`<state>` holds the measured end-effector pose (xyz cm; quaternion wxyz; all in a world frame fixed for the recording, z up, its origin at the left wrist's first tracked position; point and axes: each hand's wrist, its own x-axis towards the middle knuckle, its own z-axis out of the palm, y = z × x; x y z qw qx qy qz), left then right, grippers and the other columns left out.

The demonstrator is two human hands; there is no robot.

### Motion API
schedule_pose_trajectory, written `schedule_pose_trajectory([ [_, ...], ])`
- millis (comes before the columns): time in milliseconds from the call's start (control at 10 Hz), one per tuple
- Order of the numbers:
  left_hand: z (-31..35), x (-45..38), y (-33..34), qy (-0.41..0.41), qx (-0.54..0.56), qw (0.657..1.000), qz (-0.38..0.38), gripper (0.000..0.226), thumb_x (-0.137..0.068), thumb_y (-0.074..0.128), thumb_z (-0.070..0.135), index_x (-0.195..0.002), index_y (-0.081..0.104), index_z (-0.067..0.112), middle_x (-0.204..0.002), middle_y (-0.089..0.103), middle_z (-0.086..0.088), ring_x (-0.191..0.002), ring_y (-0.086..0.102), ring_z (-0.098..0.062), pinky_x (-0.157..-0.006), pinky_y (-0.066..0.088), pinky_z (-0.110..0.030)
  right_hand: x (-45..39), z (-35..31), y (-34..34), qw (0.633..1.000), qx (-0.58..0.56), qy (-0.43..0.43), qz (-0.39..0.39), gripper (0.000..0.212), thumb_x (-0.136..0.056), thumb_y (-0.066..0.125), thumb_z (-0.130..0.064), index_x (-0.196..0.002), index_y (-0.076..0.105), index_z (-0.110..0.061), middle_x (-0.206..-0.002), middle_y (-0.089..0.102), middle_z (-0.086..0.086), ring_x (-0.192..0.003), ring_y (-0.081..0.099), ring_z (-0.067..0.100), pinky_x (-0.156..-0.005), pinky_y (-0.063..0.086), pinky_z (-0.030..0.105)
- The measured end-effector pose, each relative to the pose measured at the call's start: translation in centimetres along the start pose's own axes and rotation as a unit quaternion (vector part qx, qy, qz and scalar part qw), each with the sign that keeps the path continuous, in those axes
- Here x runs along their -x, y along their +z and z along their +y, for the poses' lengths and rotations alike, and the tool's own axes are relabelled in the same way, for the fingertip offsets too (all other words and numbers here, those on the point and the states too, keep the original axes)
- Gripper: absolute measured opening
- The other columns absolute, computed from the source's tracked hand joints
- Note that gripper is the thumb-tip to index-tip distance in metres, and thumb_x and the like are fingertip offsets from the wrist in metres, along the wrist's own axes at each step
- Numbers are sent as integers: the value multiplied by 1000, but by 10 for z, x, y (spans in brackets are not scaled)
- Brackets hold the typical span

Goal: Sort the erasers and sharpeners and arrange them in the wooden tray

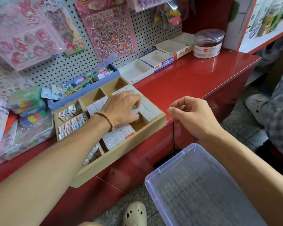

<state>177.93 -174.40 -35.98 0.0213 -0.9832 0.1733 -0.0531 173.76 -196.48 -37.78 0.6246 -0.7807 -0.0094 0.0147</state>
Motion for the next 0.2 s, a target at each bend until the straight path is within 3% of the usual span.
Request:
schedule_pose_trajectory([
  [100, -2, 4, -12, -4, 22, 1000, -11, 25, -80, 72, 44, -93, 57, 28, -93, 56, 10, -90, 50, -10, -72, 36, -25, 0, -3, 1, 1000, 20, -17, -4, 9, -86, 72, -20, -78, 71, -22, -67, 68, 2, -60, 59, 11, -74, 57, 43],
  [200, 2, 19, -23, -18, 158, 987, -12, 21, -81, 74, 41, -89, 64, 25, -90, 64, 12, -85, 58, -5, -70, 41, -17, 4, -11, 1, 998, 52, -38, -5, 7, -86, 71, -20, -79, 71, -22, -72, 70, 4, -60, 60, 8, -70, 56, 36],
])
